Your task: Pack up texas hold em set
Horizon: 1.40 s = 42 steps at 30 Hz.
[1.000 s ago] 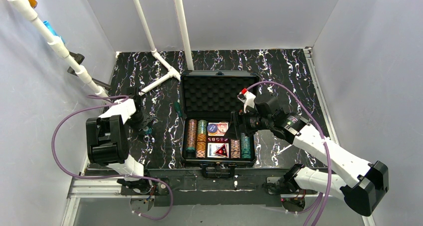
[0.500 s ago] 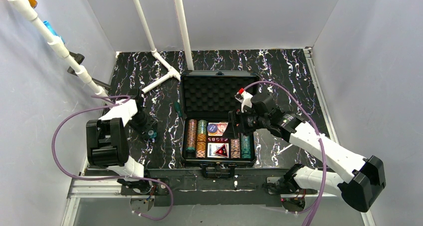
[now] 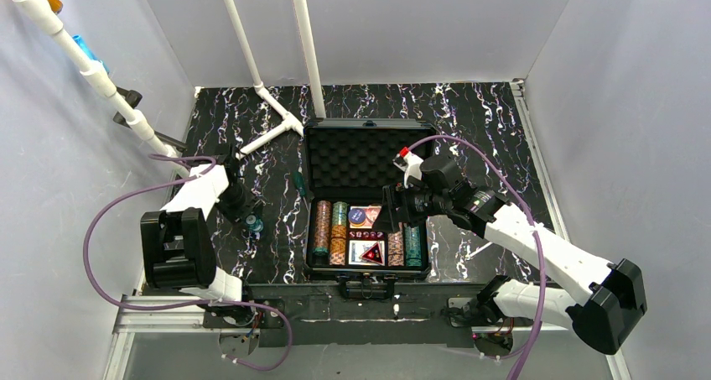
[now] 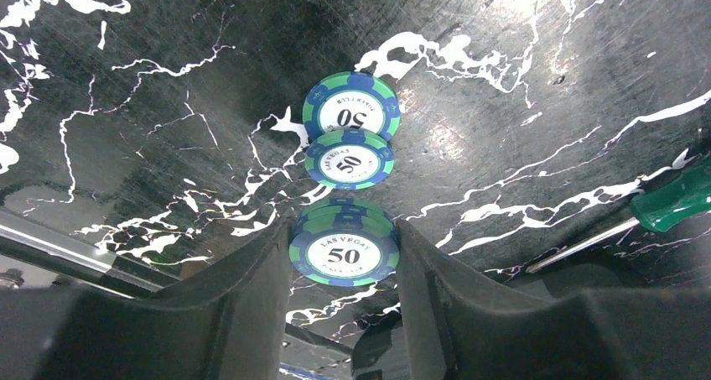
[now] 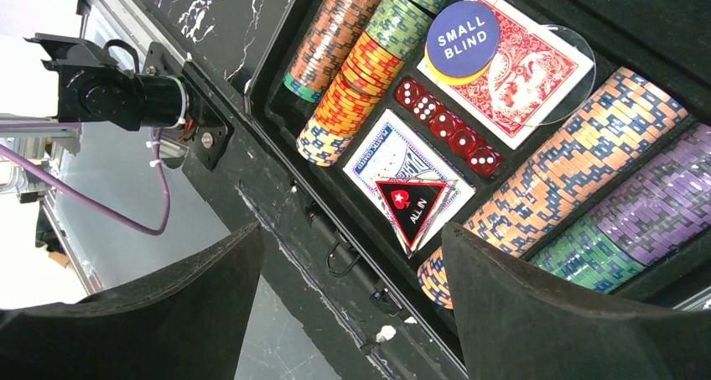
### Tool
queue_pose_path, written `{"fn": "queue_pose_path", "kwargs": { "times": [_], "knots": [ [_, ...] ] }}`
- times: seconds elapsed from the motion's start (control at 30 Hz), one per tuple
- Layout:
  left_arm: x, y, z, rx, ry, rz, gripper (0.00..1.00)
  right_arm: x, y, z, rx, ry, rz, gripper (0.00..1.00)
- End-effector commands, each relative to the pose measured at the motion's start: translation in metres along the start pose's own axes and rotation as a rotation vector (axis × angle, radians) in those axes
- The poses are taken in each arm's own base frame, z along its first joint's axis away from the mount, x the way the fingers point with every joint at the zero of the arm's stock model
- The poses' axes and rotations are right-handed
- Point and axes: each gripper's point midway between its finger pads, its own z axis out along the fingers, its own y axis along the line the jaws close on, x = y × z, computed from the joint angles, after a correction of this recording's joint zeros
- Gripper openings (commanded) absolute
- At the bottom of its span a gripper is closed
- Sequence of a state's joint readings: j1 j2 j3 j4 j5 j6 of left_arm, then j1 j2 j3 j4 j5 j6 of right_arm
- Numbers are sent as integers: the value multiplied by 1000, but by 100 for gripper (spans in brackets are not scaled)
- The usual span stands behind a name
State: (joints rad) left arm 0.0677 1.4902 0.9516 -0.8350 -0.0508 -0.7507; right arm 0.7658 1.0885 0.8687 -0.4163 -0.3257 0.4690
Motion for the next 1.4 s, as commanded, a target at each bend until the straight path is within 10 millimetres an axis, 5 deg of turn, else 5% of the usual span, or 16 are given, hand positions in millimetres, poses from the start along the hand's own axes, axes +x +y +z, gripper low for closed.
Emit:
{"fn": "queue_pose_path", "kwargs": {
  "times": [0.0, 0.3, 0.53, 0.87, 1.37],
  "knots": [
    [-8, 2, -9, -23, -33, 20, 0, -10, 7, -3, -31, -38, -15, 84],
    [-14, -3, 2, -47, -12, 50, 0, -10, 6, -4, -21, -38, -21, 84],
    [-3, -21, -21, 84, -21, 209, 0, -14, 10, -4, -34, -45, -1, 87],
    [75, -73, -98, 277, -45, 531, 0, -29, 37, 1, -180, -110, 169, 89],
    [157, -82, -145, 293, -95, 1440, 0, -26, 35, 20, -297, -75, 548, 88]
  ]
}}
